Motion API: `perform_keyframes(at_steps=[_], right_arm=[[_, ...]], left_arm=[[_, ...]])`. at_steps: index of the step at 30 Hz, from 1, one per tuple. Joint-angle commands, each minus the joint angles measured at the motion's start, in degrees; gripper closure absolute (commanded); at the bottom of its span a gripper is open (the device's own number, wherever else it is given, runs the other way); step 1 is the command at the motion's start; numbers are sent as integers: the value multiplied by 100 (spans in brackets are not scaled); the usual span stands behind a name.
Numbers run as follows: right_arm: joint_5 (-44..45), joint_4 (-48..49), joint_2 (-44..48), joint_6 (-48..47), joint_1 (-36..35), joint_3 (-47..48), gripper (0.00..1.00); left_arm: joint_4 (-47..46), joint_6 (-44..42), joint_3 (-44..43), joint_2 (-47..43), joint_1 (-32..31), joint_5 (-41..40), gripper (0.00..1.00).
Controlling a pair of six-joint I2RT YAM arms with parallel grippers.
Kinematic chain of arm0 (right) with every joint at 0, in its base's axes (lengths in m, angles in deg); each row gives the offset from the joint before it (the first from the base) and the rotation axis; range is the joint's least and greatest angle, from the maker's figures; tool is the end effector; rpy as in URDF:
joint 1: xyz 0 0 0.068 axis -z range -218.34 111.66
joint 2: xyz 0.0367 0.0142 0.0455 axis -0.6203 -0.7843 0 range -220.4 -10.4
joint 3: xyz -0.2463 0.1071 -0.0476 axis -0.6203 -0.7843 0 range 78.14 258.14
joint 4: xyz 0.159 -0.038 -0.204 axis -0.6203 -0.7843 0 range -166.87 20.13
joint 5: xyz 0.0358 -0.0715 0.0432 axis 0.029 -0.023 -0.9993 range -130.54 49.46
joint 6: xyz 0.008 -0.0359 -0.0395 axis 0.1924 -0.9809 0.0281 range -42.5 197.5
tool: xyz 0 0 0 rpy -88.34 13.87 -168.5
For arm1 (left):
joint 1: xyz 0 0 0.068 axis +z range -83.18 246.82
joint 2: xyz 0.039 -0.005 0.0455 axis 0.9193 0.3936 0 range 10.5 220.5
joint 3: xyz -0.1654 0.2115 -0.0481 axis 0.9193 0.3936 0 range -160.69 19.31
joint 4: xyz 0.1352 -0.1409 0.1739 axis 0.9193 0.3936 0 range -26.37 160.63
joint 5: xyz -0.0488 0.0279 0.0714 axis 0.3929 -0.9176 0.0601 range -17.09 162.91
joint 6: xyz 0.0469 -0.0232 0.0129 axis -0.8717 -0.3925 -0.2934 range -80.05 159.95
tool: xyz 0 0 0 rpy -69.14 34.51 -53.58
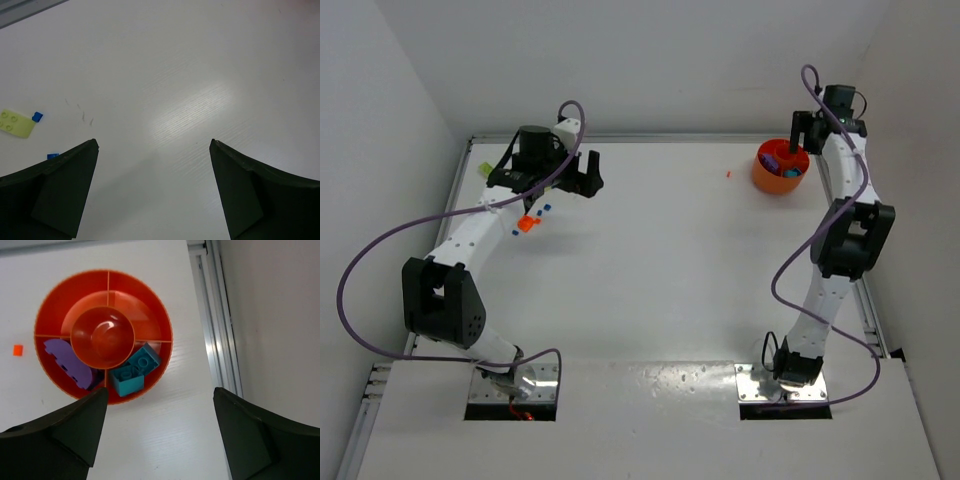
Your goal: Sort the legos into containers by color
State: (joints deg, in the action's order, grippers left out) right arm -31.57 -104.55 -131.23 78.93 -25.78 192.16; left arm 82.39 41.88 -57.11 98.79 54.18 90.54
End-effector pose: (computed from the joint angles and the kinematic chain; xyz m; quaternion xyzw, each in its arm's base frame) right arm 0.4745 -0.1114 0.2982 0.1426 0.8983 -0.1107 0.4006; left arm 0.3460 -0.0886 0.3307 0.1557 0.8476 -0.1942 0.4686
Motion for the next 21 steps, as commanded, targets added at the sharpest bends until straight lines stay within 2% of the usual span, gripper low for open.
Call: perform_keyframes(at_steps=[1, 4, 10, 21], right_arm=[[131, 329, 122, -257, -43, -458, 12], [183, 382, 174, -257, -43, -643, 4], [368, 690, 227, -310, -43, -1048, 3], [422, 805, 43, -310, -43, -1048, 2]], left_arm=[[-110, -44, 22, -49, 43, 92, 0], [-110, -44, 75, -49, 43, 92, 0], [-110, -44, 75, -49, 43, 92, 0], [-110, -44, 75, 4, 43, 92, 0]])
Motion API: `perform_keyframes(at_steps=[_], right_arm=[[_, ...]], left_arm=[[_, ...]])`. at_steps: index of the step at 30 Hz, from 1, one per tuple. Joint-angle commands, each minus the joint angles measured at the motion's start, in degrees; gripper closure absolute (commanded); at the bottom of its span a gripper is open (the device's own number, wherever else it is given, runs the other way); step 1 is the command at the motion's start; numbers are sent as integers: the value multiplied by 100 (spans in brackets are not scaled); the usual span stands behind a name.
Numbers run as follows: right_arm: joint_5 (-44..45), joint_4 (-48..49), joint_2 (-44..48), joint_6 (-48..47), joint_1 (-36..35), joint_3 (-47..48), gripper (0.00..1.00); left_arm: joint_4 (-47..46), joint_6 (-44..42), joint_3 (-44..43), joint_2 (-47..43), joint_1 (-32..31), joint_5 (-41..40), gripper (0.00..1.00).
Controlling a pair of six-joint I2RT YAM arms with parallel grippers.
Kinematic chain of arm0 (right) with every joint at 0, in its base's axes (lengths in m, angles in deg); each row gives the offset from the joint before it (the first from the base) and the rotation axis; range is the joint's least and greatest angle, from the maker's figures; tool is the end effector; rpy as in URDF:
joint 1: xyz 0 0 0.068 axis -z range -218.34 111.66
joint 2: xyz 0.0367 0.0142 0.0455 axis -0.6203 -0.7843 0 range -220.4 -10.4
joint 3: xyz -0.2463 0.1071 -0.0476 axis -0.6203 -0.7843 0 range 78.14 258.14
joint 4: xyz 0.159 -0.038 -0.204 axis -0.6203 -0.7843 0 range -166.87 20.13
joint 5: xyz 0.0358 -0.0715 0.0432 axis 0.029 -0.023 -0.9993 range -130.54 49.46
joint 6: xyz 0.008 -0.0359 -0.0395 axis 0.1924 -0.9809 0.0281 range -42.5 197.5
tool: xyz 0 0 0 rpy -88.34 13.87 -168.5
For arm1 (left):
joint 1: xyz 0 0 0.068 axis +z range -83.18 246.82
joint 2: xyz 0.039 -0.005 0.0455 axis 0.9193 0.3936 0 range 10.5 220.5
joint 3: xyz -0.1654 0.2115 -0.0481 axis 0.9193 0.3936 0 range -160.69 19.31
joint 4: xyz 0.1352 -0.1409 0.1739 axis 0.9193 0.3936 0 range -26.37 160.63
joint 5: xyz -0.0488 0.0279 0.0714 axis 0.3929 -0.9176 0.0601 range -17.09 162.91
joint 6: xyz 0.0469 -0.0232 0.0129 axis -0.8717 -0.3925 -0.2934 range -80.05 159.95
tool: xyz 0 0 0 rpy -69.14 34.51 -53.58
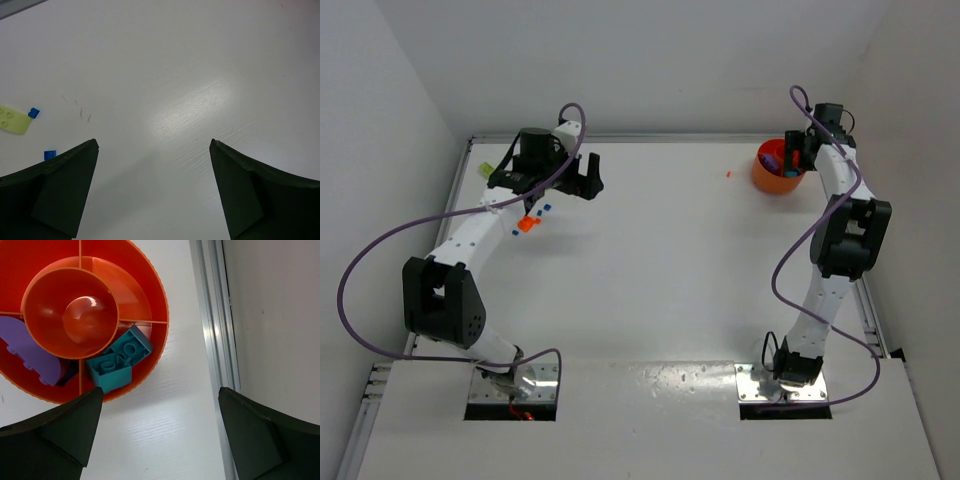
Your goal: Sort the legos into containers by color
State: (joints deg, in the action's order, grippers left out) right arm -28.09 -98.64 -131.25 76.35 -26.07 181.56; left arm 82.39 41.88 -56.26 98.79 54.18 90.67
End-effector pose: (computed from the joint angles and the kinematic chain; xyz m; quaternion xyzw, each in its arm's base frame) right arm 0.4697 -0.1100 0.2453 0.1296 0.9141 -0.1433 0.3564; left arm 0.3452 -0.0886 0.3256 0.1556 0.8511 -0.1949 0.4620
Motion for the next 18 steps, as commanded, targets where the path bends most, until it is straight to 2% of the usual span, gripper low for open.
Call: perform_keyframes(at_steps=[1, 18], right_arm=[[74, 214, 45, -52, -14, 12, 2], [-41, 47, -175, -105, -67, 117, 2]], left_arm=[[-110, -44, -10, 4, 43, 79, 0], [-110, -44, 42, 4, 43, 131, 0]])
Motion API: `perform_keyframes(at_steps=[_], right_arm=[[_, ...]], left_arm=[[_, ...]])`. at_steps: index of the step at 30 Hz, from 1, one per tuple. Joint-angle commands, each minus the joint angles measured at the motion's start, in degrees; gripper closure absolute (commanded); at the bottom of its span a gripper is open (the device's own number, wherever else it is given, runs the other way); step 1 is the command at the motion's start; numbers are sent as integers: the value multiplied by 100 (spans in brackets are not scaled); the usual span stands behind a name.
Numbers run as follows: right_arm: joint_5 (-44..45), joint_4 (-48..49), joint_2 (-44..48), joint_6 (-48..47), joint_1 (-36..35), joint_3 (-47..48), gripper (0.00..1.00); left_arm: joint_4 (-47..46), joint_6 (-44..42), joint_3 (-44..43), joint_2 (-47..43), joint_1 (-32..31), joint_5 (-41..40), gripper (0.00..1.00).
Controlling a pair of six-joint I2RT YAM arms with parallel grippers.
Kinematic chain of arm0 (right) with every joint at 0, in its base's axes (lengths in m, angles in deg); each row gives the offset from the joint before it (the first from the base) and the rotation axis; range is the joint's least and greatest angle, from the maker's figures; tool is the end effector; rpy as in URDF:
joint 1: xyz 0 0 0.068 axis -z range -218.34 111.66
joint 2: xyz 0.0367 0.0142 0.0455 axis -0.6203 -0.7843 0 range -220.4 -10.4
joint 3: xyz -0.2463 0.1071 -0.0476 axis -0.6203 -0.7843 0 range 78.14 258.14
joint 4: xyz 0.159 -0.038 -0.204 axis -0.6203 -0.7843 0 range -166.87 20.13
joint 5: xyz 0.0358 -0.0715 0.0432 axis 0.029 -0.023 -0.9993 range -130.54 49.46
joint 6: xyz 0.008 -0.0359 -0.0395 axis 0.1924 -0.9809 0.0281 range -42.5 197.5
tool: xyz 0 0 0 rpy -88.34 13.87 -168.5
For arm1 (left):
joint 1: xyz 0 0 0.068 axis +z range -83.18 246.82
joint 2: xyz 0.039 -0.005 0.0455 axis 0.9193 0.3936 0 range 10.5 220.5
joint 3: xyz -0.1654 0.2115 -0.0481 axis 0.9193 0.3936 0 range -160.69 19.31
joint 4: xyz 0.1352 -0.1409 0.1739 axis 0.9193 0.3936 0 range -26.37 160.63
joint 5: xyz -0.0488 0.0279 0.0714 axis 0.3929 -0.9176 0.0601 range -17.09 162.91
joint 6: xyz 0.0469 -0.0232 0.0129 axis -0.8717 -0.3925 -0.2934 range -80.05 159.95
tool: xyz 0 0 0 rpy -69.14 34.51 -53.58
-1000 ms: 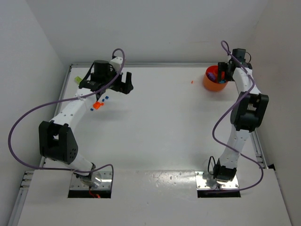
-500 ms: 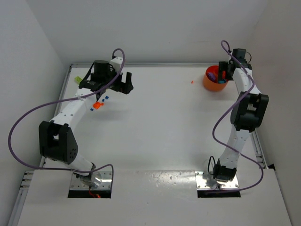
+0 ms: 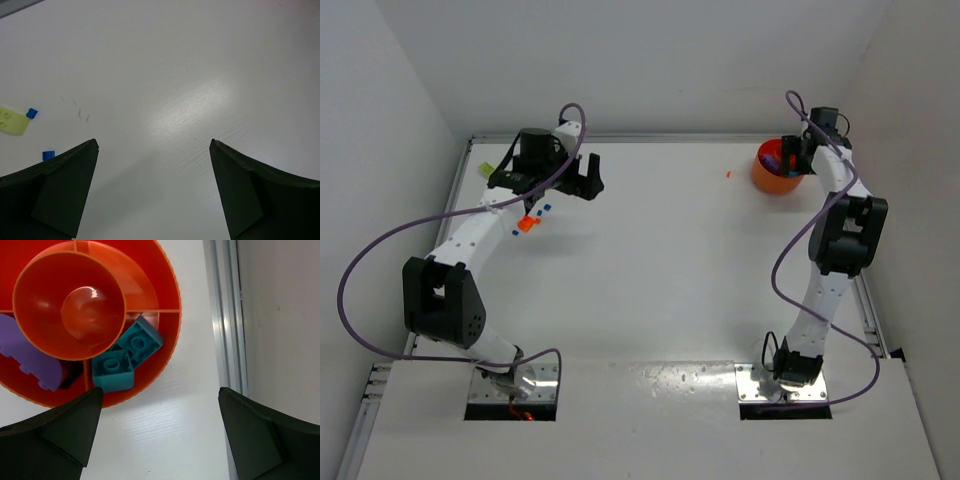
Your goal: Sort the legos into containers by color
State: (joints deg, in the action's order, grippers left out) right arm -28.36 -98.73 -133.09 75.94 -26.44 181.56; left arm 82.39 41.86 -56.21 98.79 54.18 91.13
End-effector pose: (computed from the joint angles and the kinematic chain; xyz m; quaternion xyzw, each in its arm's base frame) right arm 0.4742 -0.1076 0.2303 0.1214 0.9215 -0.1401 0.3412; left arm 0.3451 -0.0888 0.3254 0.1576 0.8506 -0.1982 0.4609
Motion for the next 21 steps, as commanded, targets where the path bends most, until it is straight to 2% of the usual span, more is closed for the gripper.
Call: perform_keyframes(at_steps=[1, 8, 21], right_arm=[[-14, 56, 9, -3, -30, 117, 2], [-190, 56, -44, 60, -83, 117, 2], [-1298, 3, 360, 463, -83, 170, 2]], left_arm=[[-110, -94, 38, 4, 43, 85, 0], [-110, -95, 38, 4, 43, 85, 0], [-110, -95, 38, 4, 43, 191, 0]])
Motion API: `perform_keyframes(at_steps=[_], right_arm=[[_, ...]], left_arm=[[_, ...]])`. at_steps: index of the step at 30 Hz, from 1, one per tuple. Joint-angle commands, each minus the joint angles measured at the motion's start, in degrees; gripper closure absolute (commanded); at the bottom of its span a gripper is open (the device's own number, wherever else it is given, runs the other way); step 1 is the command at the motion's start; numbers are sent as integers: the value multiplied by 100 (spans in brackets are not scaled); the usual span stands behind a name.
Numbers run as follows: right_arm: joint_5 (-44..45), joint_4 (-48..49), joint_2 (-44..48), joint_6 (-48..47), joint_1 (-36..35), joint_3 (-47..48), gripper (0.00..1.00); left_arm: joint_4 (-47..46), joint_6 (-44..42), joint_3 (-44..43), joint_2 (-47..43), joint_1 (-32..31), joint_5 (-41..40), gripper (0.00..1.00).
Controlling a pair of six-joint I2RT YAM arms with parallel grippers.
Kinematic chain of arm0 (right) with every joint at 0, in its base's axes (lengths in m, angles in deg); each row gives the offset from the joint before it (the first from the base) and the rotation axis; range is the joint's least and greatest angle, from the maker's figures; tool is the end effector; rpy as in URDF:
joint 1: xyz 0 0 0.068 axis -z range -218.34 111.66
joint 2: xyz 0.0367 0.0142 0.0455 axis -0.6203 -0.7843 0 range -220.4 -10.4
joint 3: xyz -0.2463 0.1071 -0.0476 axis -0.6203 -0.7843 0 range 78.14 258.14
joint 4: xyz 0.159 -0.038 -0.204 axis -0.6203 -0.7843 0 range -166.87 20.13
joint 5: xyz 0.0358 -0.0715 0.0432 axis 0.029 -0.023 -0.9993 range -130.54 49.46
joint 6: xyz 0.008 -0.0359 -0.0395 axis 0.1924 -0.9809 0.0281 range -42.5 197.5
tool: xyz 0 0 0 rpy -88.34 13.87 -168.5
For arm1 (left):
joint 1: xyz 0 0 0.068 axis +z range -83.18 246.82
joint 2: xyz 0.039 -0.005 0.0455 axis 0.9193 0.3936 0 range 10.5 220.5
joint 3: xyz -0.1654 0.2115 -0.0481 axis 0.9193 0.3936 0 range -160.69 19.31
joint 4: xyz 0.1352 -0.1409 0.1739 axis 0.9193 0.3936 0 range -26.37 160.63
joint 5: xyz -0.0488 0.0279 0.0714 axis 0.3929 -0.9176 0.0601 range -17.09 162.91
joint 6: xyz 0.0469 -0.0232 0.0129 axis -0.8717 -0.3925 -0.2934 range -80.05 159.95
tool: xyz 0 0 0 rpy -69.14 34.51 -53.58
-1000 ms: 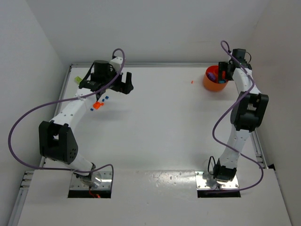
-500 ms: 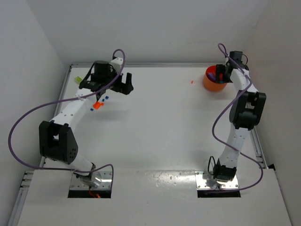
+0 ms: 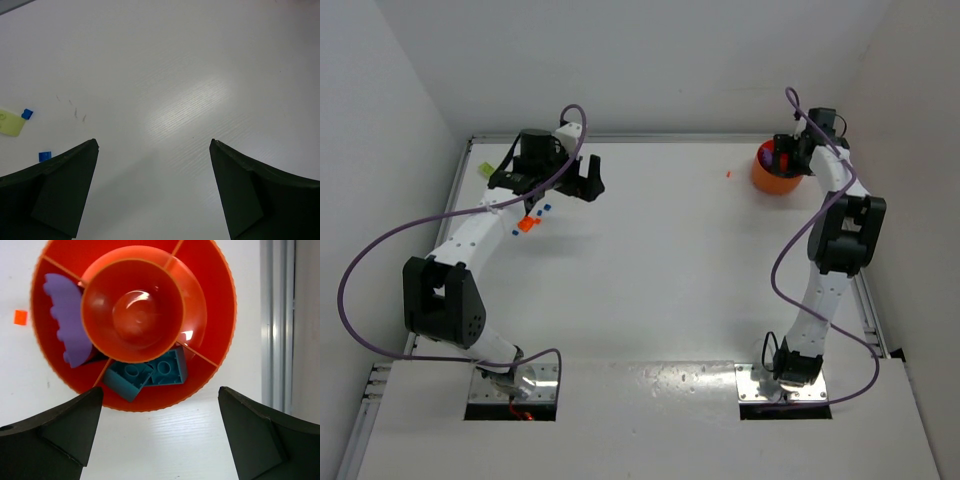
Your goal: Sort the legos into containers by color
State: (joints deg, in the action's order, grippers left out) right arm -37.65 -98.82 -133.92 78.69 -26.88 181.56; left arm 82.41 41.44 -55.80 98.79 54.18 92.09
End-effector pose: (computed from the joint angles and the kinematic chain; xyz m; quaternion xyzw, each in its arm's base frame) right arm 0.4781 -0.0987 0.2228 0.1119 0.9299 -0.0549 0.3461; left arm 0.3444 -0.0892 0.3230 0.1642 0.8503 -0.2035 0.4568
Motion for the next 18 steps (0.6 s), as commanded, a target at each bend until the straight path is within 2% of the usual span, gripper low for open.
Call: perform_keyframes(at_steps=[1, 9, 13, 18], right_arm=[[-369, 64, 565, 188, -39, 170, 2], [-544, 276, 1128, 188, -39, -14, 2], [-597, 285, 1199, 136, 84, -14, 1], [-1579, -199, 812, -92, 137, 442, 1]], left_arm=[[-112, -53, -4, 4, 43, 95, 0], [-112, 0, -4, 4, 43, 209, 0], [-112, -140, -4, 4, 43, 533, 0], [19, -387, -4, 4, 43, 1166, 0]])
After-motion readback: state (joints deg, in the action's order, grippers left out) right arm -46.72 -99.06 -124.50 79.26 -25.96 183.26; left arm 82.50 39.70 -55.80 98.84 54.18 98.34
